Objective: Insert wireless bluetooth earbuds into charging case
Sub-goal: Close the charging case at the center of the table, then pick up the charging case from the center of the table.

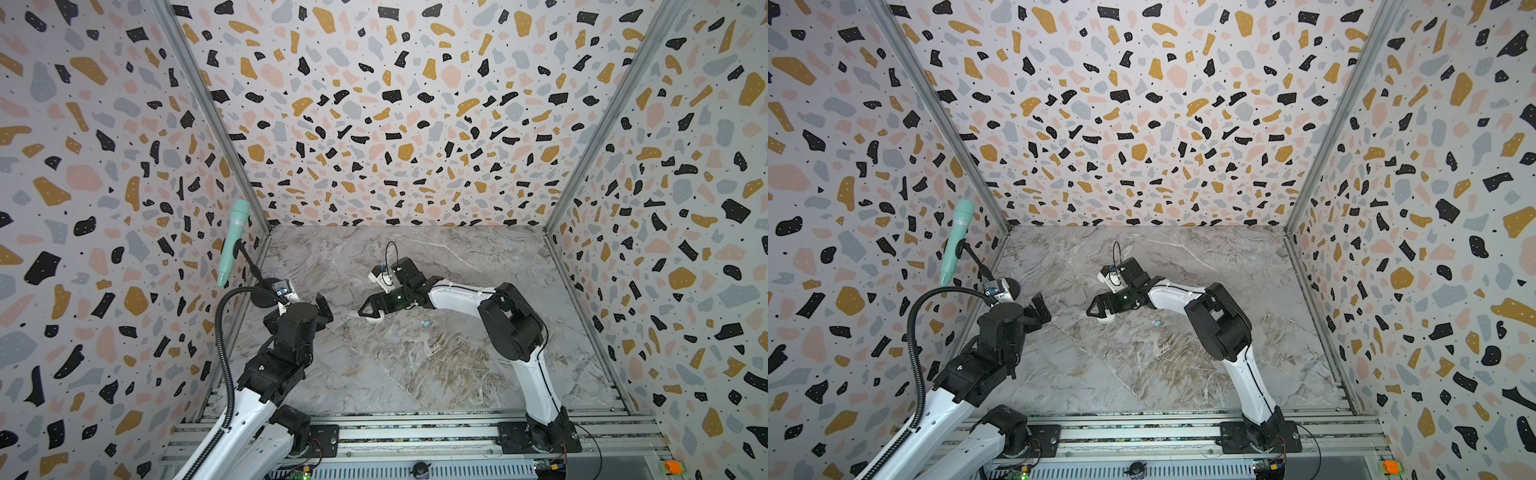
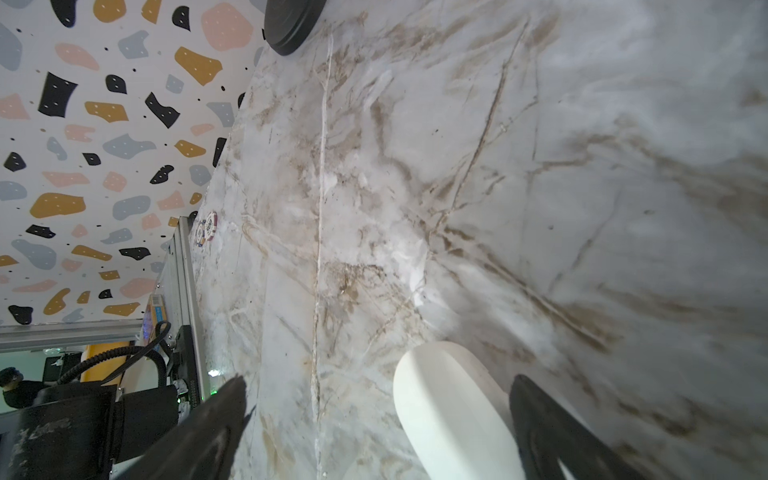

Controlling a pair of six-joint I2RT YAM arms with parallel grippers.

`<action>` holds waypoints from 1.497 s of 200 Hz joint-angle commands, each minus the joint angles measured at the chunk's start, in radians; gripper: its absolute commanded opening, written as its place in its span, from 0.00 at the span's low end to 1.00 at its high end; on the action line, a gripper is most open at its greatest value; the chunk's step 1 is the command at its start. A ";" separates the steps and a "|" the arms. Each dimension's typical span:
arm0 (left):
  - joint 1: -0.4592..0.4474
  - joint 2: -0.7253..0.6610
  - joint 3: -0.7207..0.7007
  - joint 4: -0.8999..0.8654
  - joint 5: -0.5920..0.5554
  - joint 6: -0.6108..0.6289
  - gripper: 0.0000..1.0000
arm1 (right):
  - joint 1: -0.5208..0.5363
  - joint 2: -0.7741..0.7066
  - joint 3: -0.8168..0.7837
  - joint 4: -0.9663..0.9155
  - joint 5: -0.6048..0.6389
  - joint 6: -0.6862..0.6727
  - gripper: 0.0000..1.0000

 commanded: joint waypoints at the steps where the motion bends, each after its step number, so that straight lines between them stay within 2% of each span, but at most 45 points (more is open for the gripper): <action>1: 0.006 -0.005 -0.006 0.029 0.005 0.011 1.00 | 0.008 -0.123 -0.018 -0.010 0.046 -0.011 0.99; 18: 0.006 -0.004 -0.005 0.029 0.005 0.011 1.00 | 0.006 -0.190 -0.039 -0.026 0.134 -0.012 0.99; 39: 0.006 0.001 -0.001 0.026 0.017 0.018 1.00 | 0.005 -0.281 -0.052 -0.085 0.304 -0.003 0.99; 64: 0.007 0.008 0.012 0.029 0.087 0.044 1.00 | -0.002 -0.370 -0.062 -0.179 0.507 0.041 0.99; 85: 0.007 0.011 0.018 0.040 0.136 0.059 1.00 | -0.025 -0.421 -0.052 -0.307 0.680 0.178 0.99; 110: 0.005 0.014 0.022 0.059 0.210 0.065 1.00 | -0.127 -0.463 -0.069 -0.371 0.583 0.180 0.99; 130: -0.007 0.034 0.035 0.067 0.259 0.038 1.00 | -0.248 -0.490 -0.143 -0.338 0.398 0.209 0.99; 154: -0.084 0.081 0.056 0.092 0.256 -0.006 1.00 | -0.384 -0.508 -0.250 -0.291 0.319 0.264 0.99; 162: -0.136 0.103 0.063 0.102 0.209 -0.019 1.00 | -0.411 -0.501 -0.245 -0.315 0.333 0.266 0.99; 186: -0.282 0.215 0.095 0.114 0.034 -0.031 1.00 | -0.429 -0.470 -0.182 -0.395 0.483 0.235 0.99; 204: -0.345 0.302 0.108 0.139 -0.037 -0.051 1.00 | -0.433 -0.425 -0.127 -0.445 0.554 0.232 0.99; 247: -0.410 0.472 0.107 0.265 -0.042 -0.081 1.00 | -0.436 -0.264 0.075 -0.583 0.594 0.230 0.99; 299: -0.460 0.587 0.065 0.410 -0.032 -0.065 1.00 | -0.436 -0.132 0.221 -0.658 0.616 0.238 0.98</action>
